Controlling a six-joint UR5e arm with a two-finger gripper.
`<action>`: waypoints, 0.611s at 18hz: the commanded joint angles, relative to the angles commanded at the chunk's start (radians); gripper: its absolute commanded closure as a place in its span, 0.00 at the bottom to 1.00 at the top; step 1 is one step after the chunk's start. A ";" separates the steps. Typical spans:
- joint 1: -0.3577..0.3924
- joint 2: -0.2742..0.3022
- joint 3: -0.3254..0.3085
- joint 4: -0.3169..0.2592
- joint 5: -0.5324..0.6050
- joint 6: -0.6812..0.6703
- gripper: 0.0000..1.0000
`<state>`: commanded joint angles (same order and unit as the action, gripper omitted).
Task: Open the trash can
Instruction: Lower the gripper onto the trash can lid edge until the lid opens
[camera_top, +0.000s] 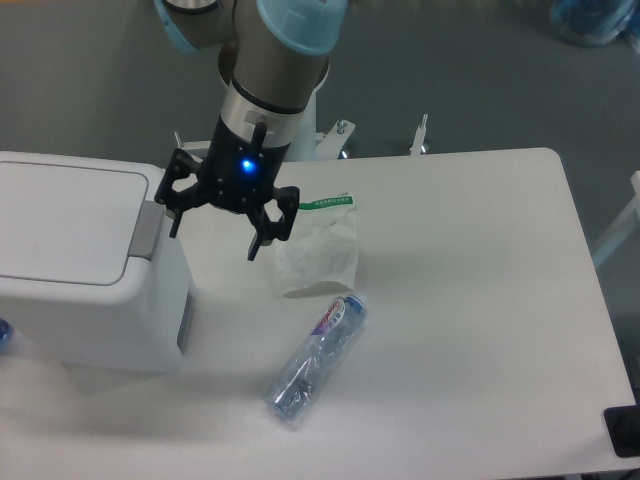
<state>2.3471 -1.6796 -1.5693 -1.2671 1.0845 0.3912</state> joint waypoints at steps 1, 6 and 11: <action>-0.005 -0.002 0.002 0.000 0.000 0.000 0.00; -0.015 -0.003 0.003 0.002 -0.005 -0.043 0.00; -0.015 -0.002 0.003 0.000 -0.009 -0.046 0.00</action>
<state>2.3317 -1.6812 -1.5662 -1.2671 1.0753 0.3451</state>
